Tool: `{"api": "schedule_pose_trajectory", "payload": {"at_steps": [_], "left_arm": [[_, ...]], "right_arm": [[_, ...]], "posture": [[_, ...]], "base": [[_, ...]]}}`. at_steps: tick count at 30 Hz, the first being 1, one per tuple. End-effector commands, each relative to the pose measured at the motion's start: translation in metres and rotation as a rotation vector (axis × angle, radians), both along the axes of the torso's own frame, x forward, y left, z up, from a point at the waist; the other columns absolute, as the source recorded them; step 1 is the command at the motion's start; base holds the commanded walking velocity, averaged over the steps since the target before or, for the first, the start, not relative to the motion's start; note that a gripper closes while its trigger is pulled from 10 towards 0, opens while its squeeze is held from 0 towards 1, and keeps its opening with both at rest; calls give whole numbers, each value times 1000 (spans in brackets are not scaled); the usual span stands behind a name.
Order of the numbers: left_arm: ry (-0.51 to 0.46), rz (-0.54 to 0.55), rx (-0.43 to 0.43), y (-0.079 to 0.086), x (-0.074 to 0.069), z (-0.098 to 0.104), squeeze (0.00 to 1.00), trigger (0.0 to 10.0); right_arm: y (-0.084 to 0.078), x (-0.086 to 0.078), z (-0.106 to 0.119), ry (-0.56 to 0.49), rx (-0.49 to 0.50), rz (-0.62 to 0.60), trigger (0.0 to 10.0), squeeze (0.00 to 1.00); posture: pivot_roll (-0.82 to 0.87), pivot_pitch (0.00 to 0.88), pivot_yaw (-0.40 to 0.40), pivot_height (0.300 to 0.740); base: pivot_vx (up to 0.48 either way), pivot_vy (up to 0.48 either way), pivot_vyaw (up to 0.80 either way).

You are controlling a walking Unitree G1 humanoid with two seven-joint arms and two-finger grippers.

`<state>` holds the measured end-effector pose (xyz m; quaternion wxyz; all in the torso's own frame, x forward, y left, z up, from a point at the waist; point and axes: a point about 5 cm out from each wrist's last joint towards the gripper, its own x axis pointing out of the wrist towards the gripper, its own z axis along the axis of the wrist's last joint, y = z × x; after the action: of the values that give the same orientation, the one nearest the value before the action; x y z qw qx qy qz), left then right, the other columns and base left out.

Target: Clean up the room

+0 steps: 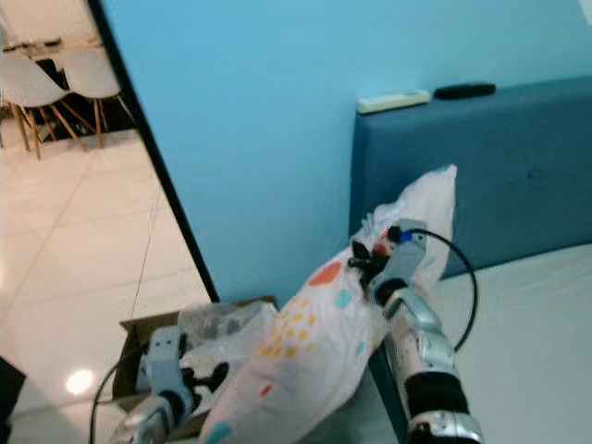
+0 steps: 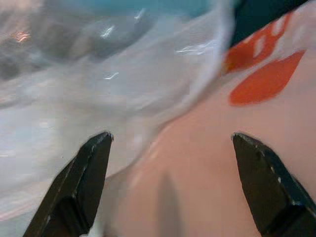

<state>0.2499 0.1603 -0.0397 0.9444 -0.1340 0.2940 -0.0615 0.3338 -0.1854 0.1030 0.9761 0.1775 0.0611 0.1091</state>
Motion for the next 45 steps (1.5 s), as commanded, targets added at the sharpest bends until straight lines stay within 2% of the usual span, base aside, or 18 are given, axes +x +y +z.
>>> {"api": "schedule_pose_trajectory", "payload": {"at_steps": [1,12,22,25,33,36,42,43,44,45], "left_arm": [[20,12,11,7,-5,-4,0,10000],[23,14,22,5,-8,-6,0,10000],[25,20,26,7,-10,-7,0,10000],[27,18,28,8,-11,-7,0,10000],[30,42,31,10,-12,-8,0,10000],[29,41,23,9,-14,-9,0,10000],[31,27,21,8,-17,-11,0,10000],[32,13,25,9,-22,-13,0,10000],[32,13,25,9,-22,-13,0,10000],[31,0,29,12,-27,-15,0,10000]], "right_arm": [[8,8,27,-115,17,18,10000,0],[9,10,31,-128,20,1,10000,0],[2,11,31,-130,29,-77,10000,0],[-2,12,31,-127,32,-108,10000,0],[0,12,30,-120,31,-108,10000,0],[3,14,29,-119,65,-106,10000,0],[-1,23,34,-130,143,-133,10000,0],[-9,31,38,-136,206,-169,10000,0],[-9,31,38,-136,206,-169,10000,0],[-16,35,40,-132,247,-207,10000,0]], "posture": [[-108,0,34,724],[-107,0,30,724],[-103,0,25,724],[-103,0,25,724],[-102,0,19,724],[-101,0,19,724],[-80,8,18,724],[-67,27,20,724],[-67,27,20,724],[-48,56,22,724]], "base": [[262,-398,0],[277,-351,0],[0,0,0],[0,-341,0],[101,-345,0],[0,0,0],[0,0,0],[0,0,0],[0,0,0],[0,0,0]]}}
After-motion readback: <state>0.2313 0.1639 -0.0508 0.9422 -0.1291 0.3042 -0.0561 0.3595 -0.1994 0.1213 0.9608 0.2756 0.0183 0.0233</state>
